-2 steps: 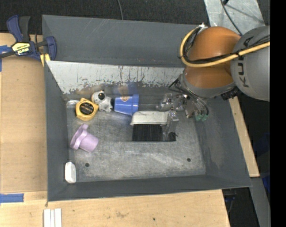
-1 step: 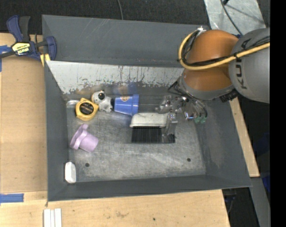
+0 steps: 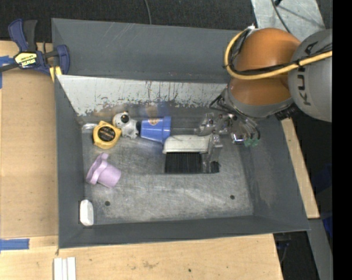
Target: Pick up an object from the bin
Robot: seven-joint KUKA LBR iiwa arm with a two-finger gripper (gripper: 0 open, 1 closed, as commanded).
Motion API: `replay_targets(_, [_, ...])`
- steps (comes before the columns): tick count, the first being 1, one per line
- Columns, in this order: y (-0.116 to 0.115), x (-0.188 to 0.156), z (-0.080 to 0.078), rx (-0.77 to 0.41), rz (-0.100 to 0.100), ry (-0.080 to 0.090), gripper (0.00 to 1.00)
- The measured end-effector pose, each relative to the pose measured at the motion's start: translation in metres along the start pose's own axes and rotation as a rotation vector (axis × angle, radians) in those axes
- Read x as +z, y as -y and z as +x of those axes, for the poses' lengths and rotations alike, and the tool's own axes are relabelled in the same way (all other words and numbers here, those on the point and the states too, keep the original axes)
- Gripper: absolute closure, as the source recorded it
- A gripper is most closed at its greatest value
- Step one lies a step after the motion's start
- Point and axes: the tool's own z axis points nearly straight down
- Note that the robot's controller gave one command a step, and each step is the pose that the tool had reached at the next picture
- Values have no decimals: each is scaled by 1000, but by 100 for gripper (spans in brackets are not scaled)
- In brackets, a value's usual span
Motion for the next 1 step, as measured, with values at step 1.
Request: replay_targets(1, [2,-54,-1,9,0,-2,100])
